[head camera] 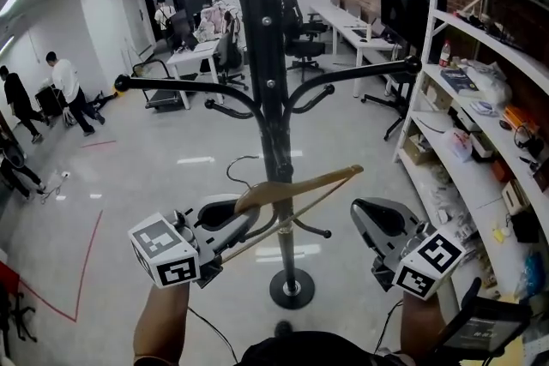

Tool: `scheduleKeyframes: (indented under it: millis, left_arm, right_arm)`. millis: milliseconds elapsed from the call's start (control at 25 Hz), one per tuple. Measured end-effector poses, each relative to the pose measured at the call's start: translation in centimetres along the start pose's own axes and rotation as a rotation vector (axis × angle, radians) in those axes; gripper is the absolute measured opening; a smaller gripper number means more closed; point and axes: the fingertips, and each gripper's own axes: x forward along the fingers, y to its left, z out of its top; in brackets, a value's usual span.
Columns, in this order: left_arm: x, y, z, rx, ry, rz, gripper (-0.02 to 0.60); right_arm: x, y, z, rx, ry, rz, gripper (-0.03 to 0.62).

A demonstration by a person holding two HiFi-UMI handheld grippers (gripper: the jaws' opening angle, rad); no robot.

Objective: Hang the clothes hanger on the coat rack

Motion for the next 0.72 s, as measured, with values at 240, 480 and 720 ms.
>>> scheduleKeyframes:
  millis: [240, 480, 720]
  left_arm:
    - [2.4, 2.1, 0.7, 0.037, 0.048, -0.071, 0.052]
    - [4.7, 2.9, 0.0, 0.032, 0.08, -0.159, 0.052]
    - [6.2, 3.0, -1.0, 0.044, 0.111, -0.202, 0.052]
  right_arm:
    - [0.8, -0.9, -0.8, 0.021, 0.015, -0.031, 0.008]
    - [0.3, -2.6, -1.1, 0.034, 0.014, -0.094, 0.008]
    - [0.0, -3.6, -1.9, 0.043, 0.023, -0.129, 0.008]
